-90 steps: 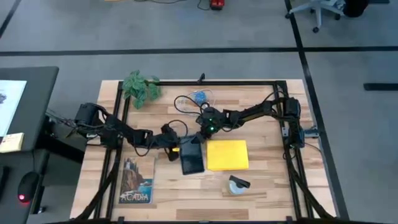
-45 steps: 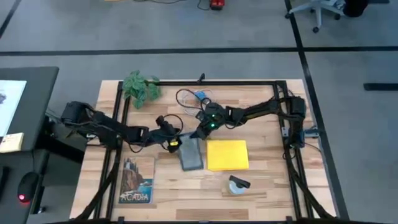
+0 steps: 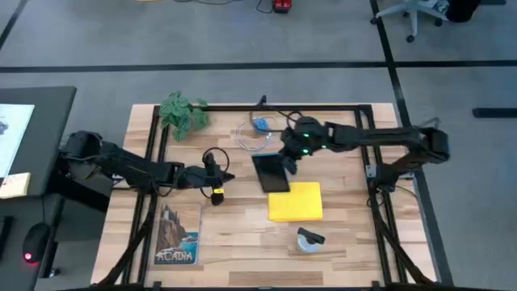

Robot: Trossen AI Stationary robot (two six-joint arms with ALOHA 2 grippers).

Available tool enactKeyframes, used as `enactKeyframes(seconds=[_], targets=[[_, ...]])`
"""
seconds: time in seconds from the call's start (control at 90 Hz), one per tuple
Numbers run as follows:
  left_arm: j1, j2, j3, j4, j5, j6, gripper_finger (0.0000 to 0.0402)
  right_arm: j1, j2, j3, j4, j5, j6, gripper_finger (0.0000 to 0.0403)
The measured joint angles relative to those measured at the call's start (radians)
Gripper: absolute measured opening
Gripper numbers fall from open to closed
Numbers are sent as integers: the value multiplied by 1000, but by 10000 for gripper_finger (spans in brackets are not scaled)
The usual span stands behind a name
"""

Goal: Apply microfiber cloth
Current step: Spray the tablet using the spray bottle

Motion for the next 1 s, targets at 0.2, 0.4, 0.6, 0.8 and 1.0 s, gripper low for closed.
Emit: enactKeyframes(seconds=[0.2,0.4,0.6,0.8,1.0], targets=[[39,189,0,394,98,56,90,81,-271,-275,179,173,51,13],[127,406,66,791,272,30,154,151,-397,-386,269,209,68,13],[157,604,308,720,466,10,192,157,-395,-377,291,214,54,13],[157,707,484,552,502,-2,225,159,-394,-379,235,215,51,13],[148,724,538,503,501,-1,217,172,-392,-379,198,235,52,13]])
